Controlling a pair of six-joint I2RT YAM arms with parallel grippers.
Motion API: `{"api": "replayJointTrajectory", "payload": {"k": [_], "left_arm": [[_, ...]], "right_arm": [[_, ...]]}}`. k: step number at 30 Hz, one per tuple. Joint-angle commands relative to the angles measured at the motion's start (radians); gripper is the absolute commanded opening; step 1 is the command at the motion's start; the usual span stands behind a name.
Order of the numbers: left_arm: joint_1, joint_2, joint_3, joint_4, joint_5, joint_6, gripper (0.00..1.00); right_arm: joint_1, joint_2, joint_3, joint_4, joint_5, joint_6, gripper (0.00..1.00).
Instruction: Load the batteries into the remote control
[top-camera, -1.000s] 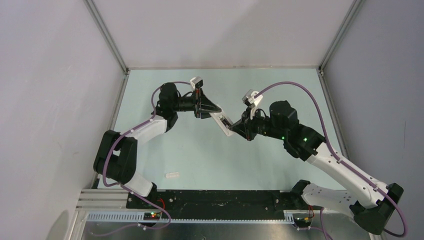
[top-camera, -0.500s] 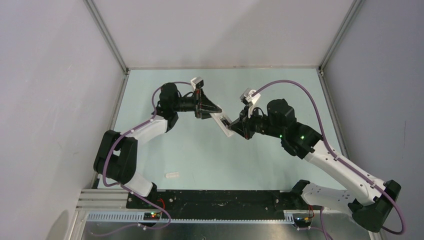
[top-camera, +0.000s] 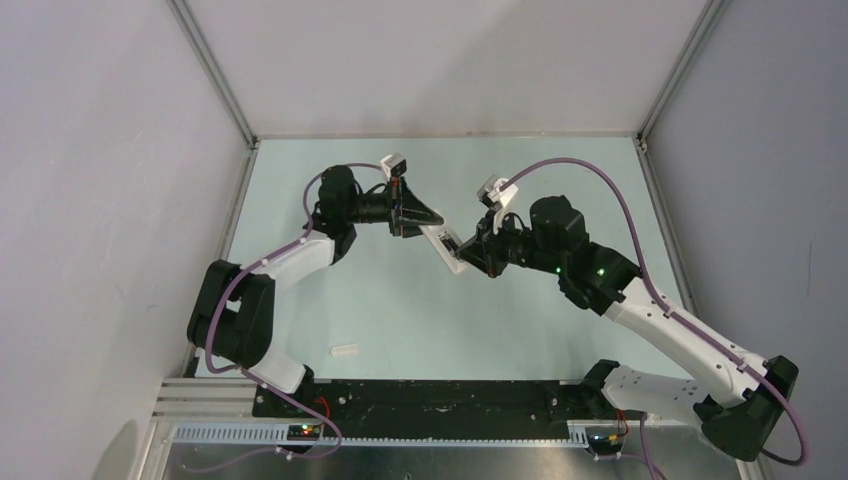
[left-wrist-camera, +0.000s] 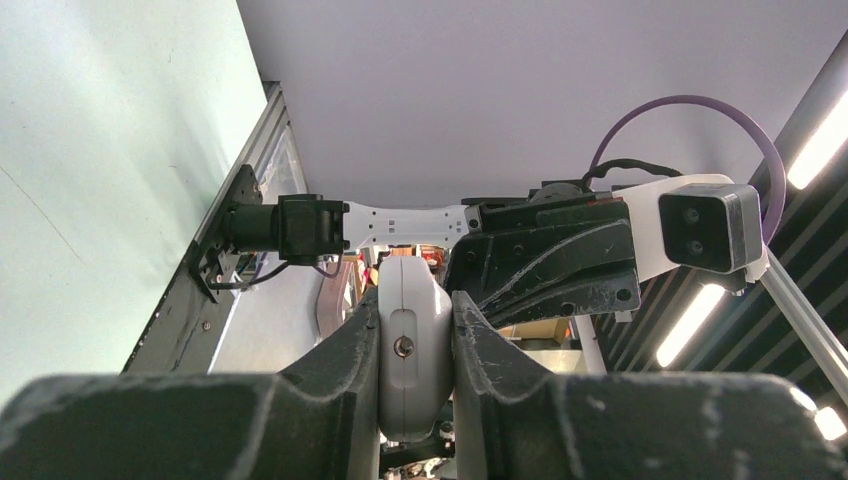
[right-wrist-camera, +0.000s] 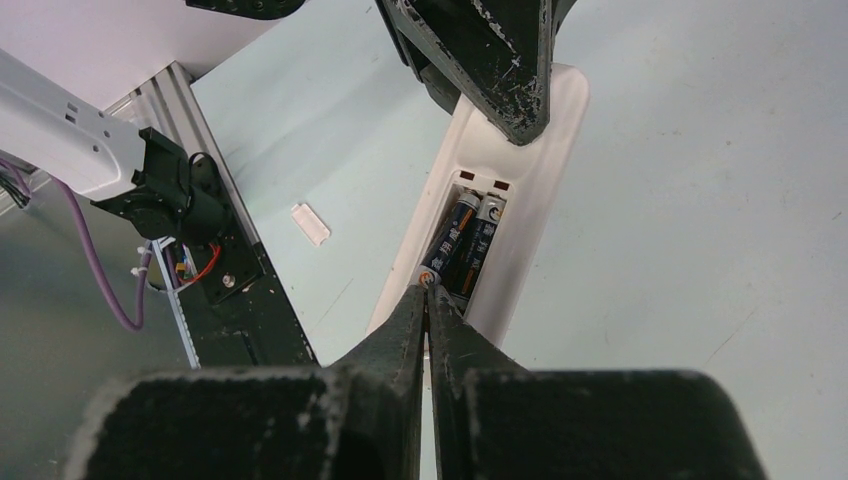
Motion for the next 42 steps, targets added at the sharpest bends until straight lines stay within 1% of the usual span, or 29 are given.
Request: {"api": "replayJointTrajectory", "payload": {"k": [1, 11, 23, 29, 42], "left_arm": [[-0.026, -0.023, 0.017, 0.036, 0.003, -0.021, 0.0], [-0.028, -0.031, 0.019, 0.035, -0.01, -0.047, 0.0], [-0.027, -0.044, 0.004, 0.037, -0.075, -0.097, 0.0], [-0.03, -0.052, 0.004, 0.037, -0.075, -0.077, 0.0], [-0.032, -0.091, -0.009, 0.037, -0.084, -0.035, 0.0]], "right_arm": [[0.003, 0.027, 0.037, 0.054, 0.033, 0.014, 0.06], [0.007, 0.051, 0.037, 0.078, 0.059, 0.035, 0.06], [0.02, 0.068, 0.03, 0.09, 0.112, 0.042, 0.05], [0.017, 0.104, 0.028, 0.088, 0.07, 0.053, 0.03], [0.011, 0.166, 0.029, 0.091, 0.032, 0.086, 0.02]]}}
